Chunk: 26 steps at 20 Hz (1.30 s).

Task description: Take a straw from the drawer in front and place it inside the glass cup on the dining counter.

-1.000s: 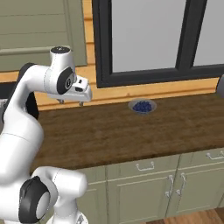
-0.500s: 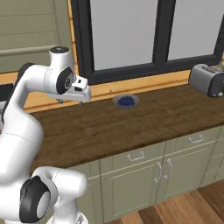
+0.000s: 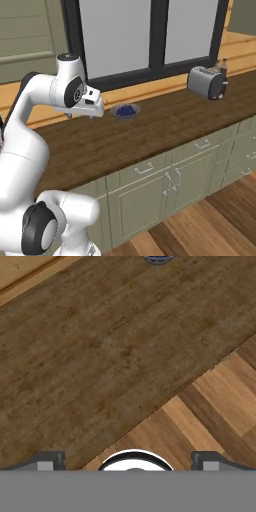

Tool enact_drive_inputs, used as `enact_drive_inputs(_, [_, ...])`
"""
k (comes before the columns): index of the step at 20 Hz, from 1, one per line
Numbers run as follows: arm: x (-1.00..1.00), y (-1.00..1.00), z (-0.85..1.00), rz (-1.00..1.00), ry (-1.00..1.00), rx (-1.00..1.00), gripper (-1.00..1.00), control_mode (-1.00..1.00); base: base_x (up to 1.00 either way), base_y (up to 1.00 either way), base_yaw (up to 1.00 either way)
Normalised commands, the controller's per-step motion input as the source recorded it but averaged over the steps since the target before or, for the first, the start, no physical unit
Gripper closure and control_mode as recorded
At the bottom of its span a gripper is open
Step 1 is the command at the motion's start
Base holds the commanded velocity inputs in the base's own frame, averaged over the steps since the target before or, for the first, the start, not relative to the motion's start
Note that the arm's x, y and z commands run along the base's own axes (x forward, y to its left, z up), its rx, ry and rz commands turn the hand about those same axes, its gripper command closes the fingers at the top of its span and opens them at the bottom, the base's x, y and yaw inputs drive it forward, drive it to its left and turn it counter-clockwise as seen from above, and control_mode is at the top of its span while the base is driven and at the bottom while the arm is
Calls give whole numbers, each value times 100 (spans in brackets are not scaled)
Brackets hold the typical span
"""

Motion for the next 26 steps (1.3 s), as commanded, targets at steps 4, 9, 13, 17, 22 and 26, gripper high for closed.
enact_drive_inputs(4, [0,0,0,0,0,0,-100,100,39,21,-34])
enact_drive_inputs(9, [0,0,0,0,0,0,-100,100,37,15,-32])
enact_drive_inputs(13, [0,0,0,0,0,0,-100,100,46,20,-28])
enact_drive_inputs(17, [0,0,0,0,0,0,-100,100,46,17,-28])
enact_drive_inputs(22, [0,0,0,0,0,0,-100,100,37,24,-24])
enact_drive_inputs(26, [0,0,0,0,0,0,-100,100,38,42,-21])
